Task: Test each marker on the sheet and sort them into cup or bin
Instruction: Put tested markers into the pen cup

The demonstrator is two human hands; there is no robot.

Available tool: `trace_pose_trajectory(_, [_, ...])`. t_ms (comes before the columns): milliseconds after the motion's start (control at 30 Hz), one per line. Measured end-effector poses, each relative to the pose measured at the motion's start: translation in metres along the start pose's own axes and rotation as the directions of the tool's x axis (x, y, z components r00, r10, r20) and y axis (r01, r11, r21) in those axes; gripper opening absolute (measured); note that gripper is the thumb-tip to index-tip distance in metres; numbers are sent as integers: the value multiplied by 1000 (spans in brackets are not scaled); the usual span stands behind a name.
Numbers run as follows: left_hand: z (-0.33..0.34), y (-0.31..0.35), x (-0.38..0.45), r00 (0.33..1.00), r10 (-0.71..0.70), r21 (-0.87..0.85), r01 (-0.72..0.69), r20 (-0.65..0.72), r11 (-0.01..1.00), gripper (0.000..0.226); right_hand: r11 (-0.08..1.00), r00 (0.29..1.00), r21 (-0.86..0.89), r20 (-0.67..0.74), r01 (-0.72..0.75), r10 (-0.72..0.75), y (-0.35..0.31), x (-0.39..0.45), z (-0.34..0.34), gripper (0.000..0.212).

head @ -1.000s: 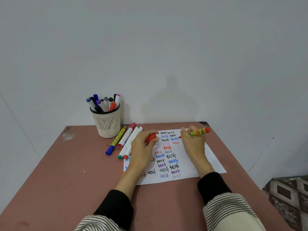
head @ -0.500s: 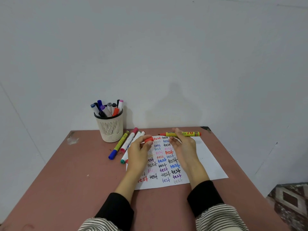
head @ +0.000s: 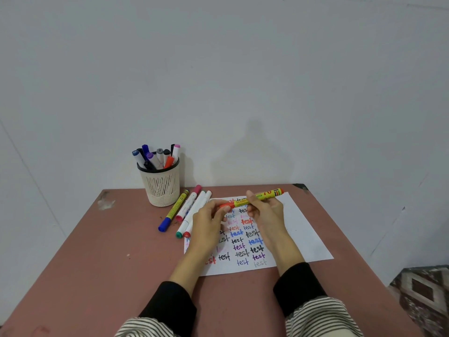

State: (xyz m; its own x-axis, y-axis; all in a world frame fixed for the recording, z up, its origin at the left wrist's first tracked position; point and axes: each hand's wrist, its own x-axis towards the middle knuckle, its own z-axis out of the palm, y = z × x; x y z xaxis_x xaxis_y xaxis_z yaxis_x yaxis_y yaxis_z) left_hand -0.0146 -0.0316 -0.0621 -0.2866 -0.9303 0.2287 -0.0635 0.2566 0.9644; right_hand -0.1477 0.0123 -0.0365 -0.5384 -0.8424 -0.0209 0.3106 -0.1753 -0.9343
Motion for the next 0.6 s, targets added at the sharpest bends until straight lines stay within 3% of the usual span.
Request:
trace_pose_trajectory(333, [-3, 0, -5, 993, -30, 298, -5, 111, 955, 32, 989, 986, -131, 155, 75, -55, -3, -3, -8, 10])
trace_pose_trajectory(533, [8, 12, -12, 1000, 16, -44, -15, 24, 999, 18, 999, 995, 33, 97, 14, -17, -2, 2, -6, 11])
trace_pose_trajectory(600, [12, 14, -12, 999, 37, -64, -37, -3, 997, 14, 997, 997, 74, 74, 19, -25, -4, 5, -6, 10])
